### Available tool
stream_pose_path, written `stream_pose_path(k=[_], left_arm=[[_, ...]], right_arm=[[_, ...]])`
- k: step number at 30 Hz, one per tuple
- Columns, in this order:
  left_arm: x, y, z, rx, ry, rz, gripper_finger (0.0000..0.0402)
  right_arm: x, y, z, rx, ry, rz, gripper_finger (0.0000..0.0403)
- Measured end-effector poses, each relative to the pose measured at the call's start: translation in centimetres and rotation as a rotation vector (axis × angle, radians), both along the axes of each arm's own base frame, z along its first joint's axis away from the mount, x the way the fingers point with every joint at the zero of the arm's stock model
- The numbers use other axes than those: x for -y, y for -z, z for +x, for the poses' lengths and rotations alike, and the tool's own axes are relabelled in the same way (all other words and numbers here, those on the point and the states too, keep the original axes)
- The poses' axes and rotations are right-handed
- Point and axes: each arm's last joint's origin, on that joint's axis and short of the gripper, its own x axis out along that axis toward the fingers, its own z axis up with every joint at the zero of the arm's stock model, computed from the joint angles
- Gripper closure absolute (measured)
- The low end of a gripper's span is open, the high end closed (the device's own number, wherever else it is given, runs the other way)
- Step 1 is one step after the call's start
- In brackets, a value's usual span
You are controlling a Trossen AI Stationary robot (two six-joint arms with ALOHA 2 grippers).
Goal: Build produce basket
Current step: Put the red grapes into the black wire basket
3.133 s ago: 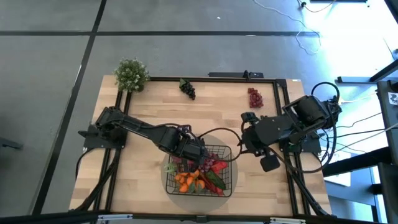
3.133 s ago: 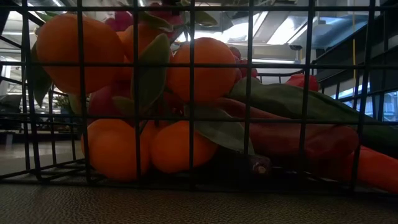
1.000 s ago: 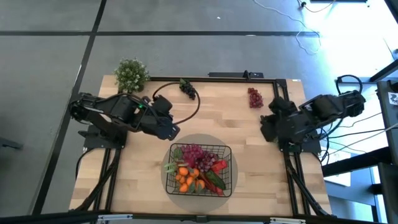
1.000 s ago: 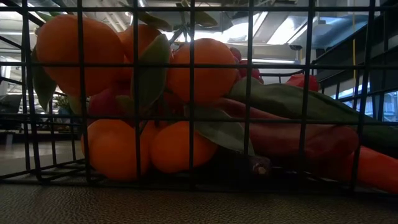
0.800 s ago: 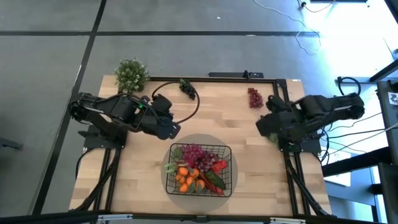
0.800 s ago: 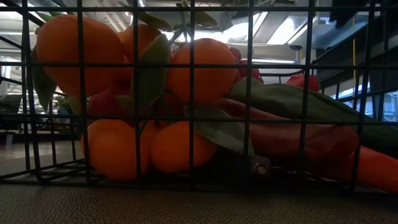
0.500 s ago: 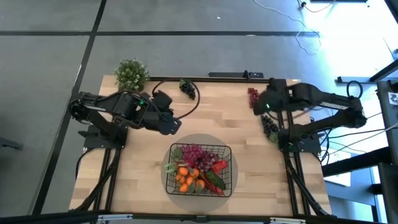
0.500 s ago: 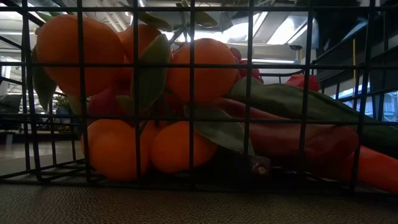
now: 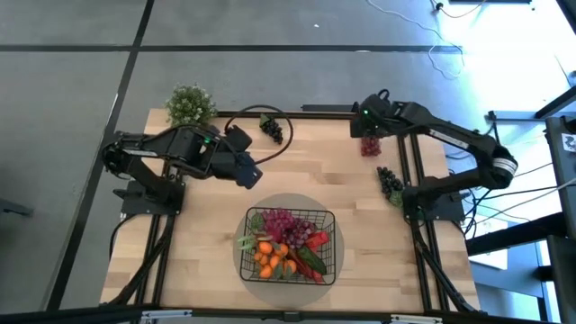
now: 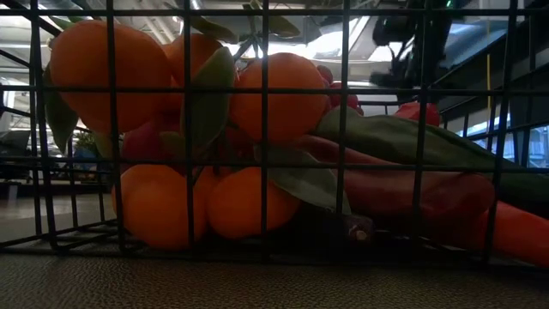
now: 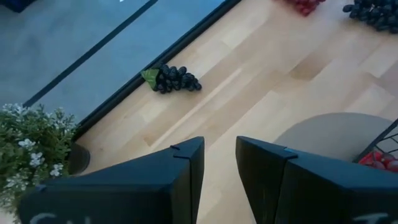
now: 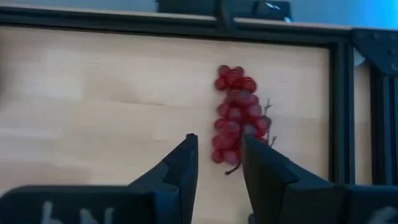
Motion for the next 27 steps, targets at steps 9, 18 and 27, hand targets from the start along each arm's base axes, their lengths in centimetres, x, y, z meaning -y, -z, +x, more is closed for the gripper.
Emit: stream_pose_path(k=[9, 18, 27], left_arm=[[-0.4, 0.0, 0.0, -0.02, 0.001, 0.007, 0.032], [-0.4, 0.1, -0.2, -0.048, 0.001, 0.012, 0.032], [-0.4, 0.2, -0.3, -0.06, 0.001, 0.014, 0.032]], right_arm=[[3.5, 5.1, 0.2, -0.099, 0.11, 0.067, 0.0293], [6.7, 8.4, 0.2, -0.182, 0.149, 0.099, 0.0293], [7.8, 11.2, 0.4, -0.234, 0.138, 0.188, 0.0293]])
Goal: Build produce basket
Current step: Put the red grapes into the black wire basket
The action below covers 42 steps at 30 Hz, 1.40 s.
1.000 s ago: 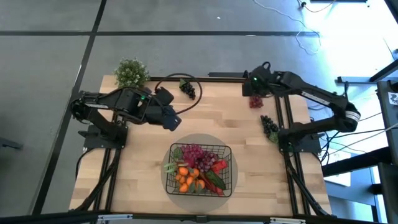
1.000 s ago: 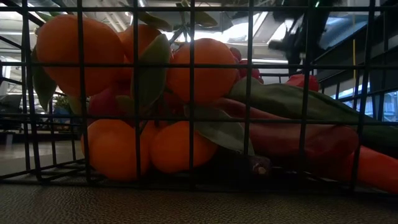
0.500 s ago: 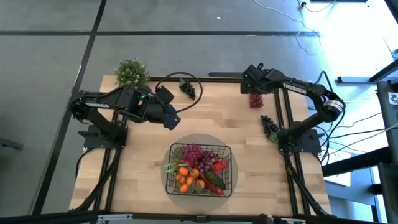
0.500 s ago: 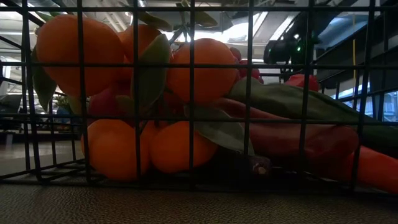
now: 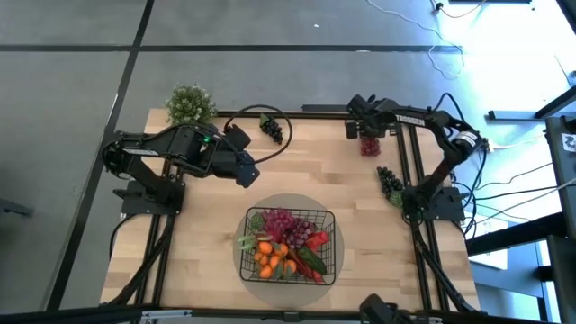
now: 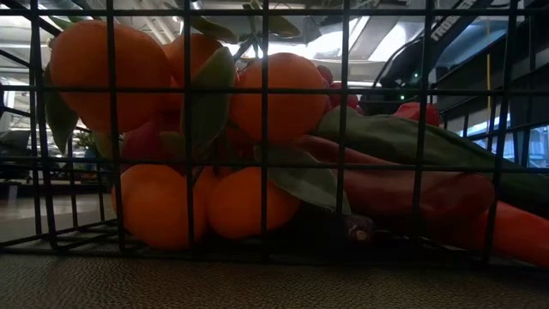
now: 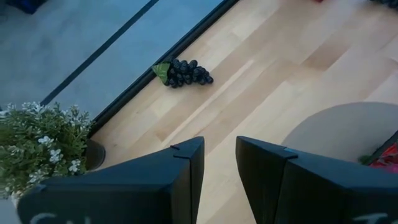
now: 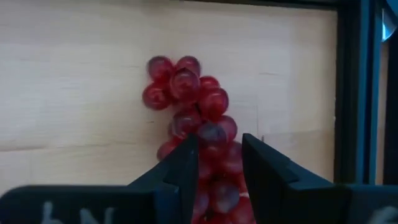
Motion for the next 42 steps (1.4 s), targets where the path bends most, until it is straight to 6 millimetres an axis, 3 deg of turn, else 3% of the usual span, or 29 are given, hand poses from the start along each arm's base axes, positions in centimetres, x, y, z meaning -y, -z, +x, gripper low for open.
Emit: stream_pose_path(k=[7, 16, 22, 32, 42], left_arm=[[0.0, 0.0, 0.0, -0.002, 0.0, 0.001, 0.032], [0.0, 0.0, 0.0, -0.002, 0.0, 0.001, 0.032], [0.0, 0.0, 0.0, -0.002, 0.0, 0.001, 0.032], [0.0, 0.0, 0.0, -0.002, 0.0, 0.001, 0.032], [0.0, 0.0, 0.0, -0.001, 0.0, 0.001, 0.032]], right_arm=[[0.3, 0.9, 0.3, -0.032, -0.072, 0.02, 0.0297], [0.4, 0.9, 0.4, -0.038, -0.117, 0.024, 0.0392], [0.5, 0.5, 0.7, -0.02, -0.189, 0.006, 0.04], [-1.0, -4.4, 2.0, 0.066, -0.351, -0.043, 0.0402], [-5.6, -10.7, 2.8, 0.108, -0.549, -0.111, 0.0403]])
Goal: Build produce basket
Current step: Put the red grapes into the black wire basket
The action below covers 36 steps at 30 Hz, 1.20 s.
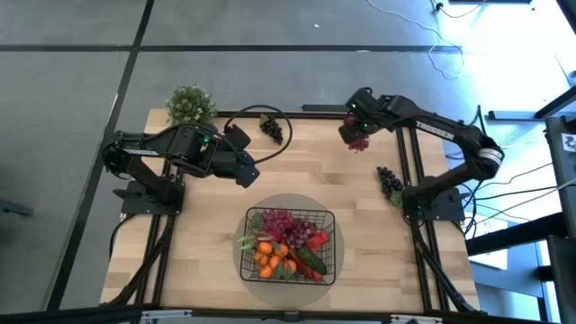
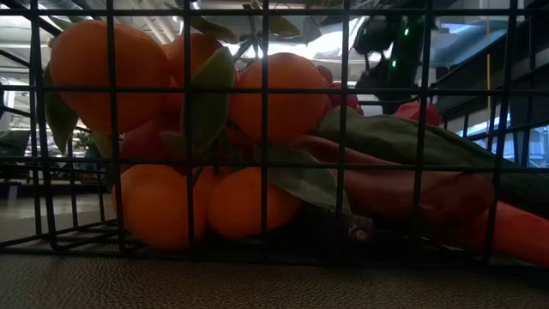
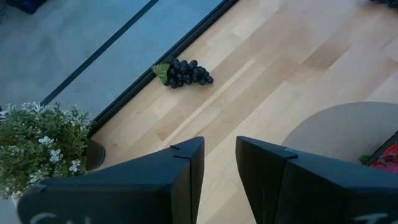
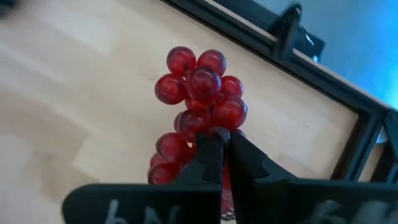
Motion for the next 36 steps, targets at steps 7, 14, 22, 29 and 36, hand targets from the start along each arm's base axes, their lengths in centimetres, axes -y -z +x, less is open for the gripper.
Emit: stream_pose_path(k=[7, 14, 22, 29, 36], left_arm=[[0.0, 0.0, 0.0, 0.0, 0.0, 0.0, 0.032], [0.3, 0.0, 0.0, 0.0, 0.013, 0.0, 0.032], [1.3, 0.0, -0.1, 0.003, 0.051, 0.0, 0.032], [2.9, 0.0, -0.5, 0.003, 0.113, -0.001, 0.032], [4.3, 0.0, -0.8, 0.017, 0.15, -0.012, 0.032]], right_arm=[[-5.1, -5.0, 0.8, 0.121, -0.162, -0.059, 0.0403], [-11.7, -9.1, 2.1, 0.264, -0.389, -0.074, 0.0403], [-19.6, -10.1, 2.8, 0.373, -0.643, -0.013, 0.0403], [-24.7, -9.8, 3.4, 0.483, -0.793, 0.03, 0.0403], [-27.6, -8.3, 5.0, 0.48, -0.87, 0.046, 0.0403]])
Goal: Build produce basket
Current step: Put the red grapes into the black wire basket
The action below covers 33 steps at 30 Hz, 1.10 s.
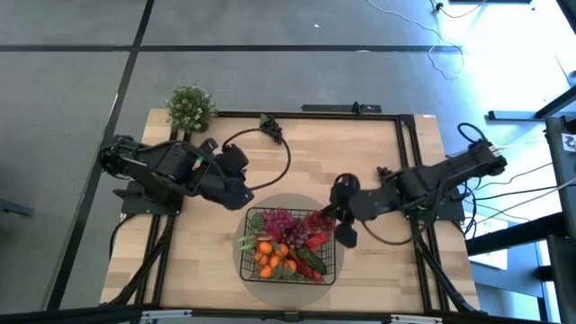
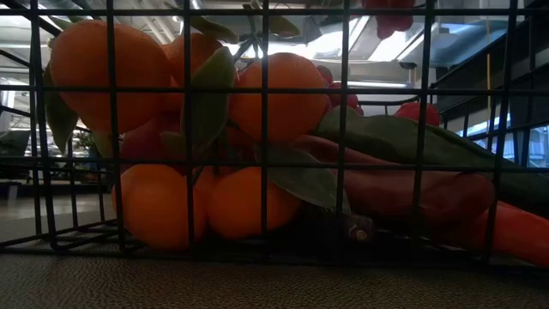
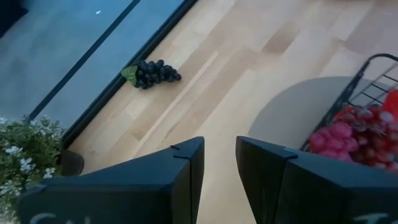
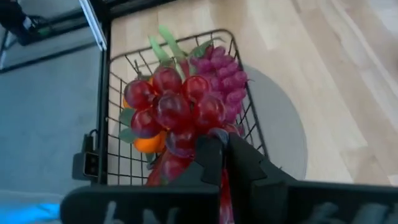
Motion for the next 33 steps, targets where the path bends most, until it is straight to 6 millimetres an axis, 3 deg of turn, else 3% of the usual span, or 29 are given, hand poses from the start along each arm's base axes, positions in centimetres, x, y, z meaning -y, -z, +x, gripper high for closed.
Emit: stream_pose_path(k=[7, 12, 16, 22, 33], left_arm=[[1.3, 0.0, -0.4, -0.006, 0.062, 0.014, 0.032], [2.1, 0.0, -0.7, -0.006, 0.092, 0.015, 0.032], [2.5, 0.0, -0.9, -0.006, 0.108, 0.015, 0.032], [2.5, 0.0, -0.9, -0.009, 0.114, 0.018, 0.032], [2.5, 0.0, -0.9, -0.011, 0.115, 0.02, 0.032]], right_arm=[[-1.7, 3.3, 2.9, -0.074, -0.022, -0.021, 0.0403], [-1.9, 5.5, 4.7, -0.136, -0.042, -0.037, 0.0403], [-2.3, 6.6, 5.5, -0.171, -0.091, 0.047, 0.0403], [-4.1, 6.7, 5.4, -0.178, -0.17, 0.149, 0.0403], [-5.2, 8.5, 5.7, -0.281, -0.242, 0.182, 0.0403]])
